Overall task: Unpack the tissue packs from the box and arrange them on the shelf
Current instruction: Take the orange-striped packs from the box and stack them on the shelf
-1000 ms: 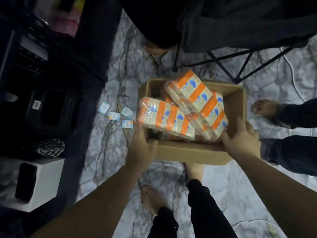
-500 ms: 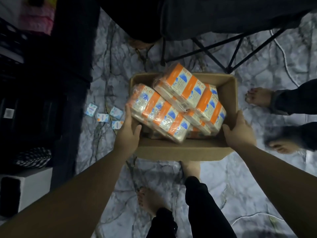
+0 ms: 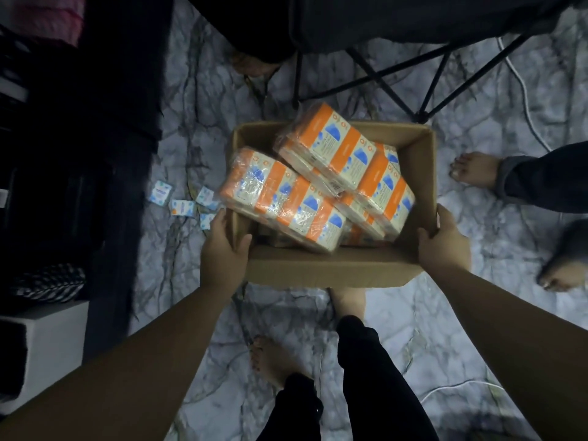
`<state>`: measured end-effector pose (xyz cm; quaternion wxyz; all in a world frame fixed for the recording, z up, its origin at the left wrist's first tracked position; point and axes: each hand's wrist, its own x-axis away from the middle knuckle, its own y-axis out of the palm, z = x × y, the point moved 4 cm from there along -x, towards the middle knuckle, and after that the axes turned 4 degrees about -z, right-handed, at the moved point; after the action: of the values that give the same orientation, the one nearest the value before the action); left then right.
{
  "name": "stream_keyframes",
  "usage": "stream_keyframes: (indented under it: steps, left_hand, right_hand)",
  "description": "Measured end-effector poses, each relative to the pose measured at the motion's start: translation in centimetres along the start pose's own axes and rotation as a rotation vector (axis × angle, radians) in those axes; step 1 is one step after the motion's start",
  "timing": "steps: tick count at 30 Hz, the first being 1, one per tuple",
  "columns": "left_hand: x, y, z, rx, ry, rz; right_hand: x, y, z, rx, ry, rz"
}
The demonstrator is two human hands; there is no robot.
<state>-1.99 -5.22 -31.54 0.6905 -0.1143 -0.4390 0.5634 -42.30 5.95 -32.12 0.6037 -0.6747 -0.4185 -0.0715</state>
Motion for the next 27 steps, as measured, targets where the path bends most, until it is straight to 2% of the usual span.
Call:
stream_keyframes:
  steps: [3,7,10,15,20,27]
  left_hand:
    - [-0.8,0.4,-0.8,-0.06,-0.029,-0.059]
    - [-1.4,1.0,-1.4,0.029,-0.079,-0.108]
    - [-1.9,0.9,-2.1,0.097,-0.108,-0.074]
    - [-1.4,-0.3,-2.4,0.083,-0.079,-0.088]
    - [1.0,-3.6,-4.4,0.082,-0.062,-0.123]
    - [8.7,-10.8,-5.9,0.144,-0.171,-0.015]
  right_hand:
    - [-0.2,0.0,0.2,-0.016,-0.008,0.006]
    - [-0.4,0.2,0.4,0.005,-0.042,-0.005]
    - [-0.8,0.1,0.4,0.023,-0.069,-0.002]
    - [-0.5,-0.6,-0.1,0.007,-0.122,-0.016]
    - [2.1,-1.5,-2.1,0.049,-0.193,-0.099]
    - [7.7,-1.9,-7.4,0.153,-0.313,-0.202]
